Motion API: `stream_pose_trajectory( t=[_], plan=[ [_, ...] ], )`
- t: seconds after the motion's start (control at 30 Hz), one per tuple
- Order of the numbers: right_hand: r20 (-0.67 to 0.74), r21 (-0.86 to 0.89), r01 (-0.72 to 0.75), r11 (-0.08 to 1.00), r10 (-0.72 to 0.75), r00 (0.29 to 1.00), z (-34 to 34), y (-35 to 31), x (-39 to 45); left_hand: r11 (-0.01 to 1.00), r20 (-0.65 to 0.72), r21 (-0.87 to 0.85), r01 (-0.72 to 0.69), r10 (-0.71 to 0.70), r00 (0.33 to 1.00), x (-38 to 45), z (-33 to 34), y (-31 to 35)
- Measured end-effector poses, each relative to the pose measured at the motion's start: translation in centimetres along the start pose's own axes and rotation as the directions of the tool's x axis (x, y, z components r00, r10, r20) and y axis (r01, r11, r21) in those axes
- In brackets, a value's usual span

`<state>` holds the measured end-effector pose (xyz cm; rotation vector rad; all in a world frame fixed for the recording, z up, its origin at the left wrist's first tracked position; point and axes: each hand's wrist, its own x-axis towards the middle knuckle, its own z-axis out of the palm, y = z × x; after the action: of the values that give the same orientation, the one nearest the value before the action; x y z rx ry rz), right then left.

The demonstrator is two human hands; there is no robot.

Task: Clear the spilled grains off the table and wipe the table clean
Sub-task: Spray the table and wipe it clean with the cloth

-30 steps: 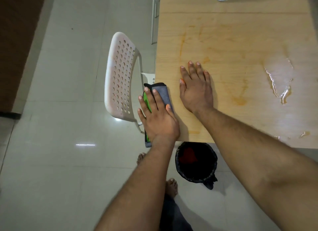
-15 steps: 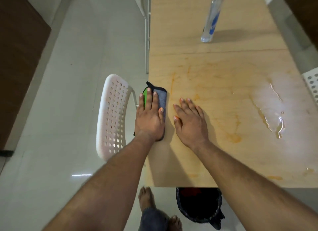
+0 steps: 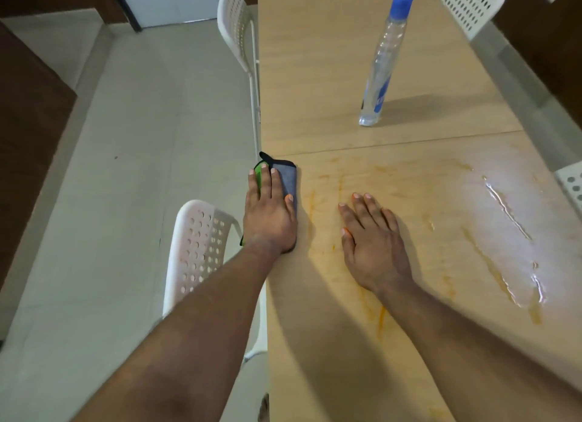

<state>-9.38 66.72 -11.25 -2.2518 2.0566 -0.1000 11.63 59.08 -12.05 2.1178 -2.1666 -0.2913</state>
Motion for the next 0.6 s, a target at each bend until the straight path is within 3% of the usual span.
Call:
stream_pose_trajectory(
  t=[0.17, 0.33, 0.43, 0.6],
  plan=[
    [-0.001, -0.003, -0.001, 1.0, 0.001, 1.0, 0.4, 0.4, 0.7, 0.997, 0.01, 0.055, -0.059, 0.058, 0.998, 3.8, -0.5, 1.1],
    [0.028, -0.034, -0.003, 0.999, 0.004, 1.0, -0.6, 0.3, 0.5, 0.969, 0.054, -0.006, -0.246, 0.246, 0.968, -2.1, -0.9, 1.1],
    [0.042, -0.041, -0.006, 0.999, 0.008, 0.999, -0.6, 0.2, 0.5, 0.973, 0.059, -0.025, -0.23, 0.231, 0.971, -2.7, -0.8, -0.3],
    [0.039, -0.036, -0.007, 0.999, 0.009, 0.999, -0.1, 0.1, 0.8, 0.997, 0.025, -0.011, -0.082, 0.082, 0.996, 5.5, -1.2, -0.1]
  ],
)
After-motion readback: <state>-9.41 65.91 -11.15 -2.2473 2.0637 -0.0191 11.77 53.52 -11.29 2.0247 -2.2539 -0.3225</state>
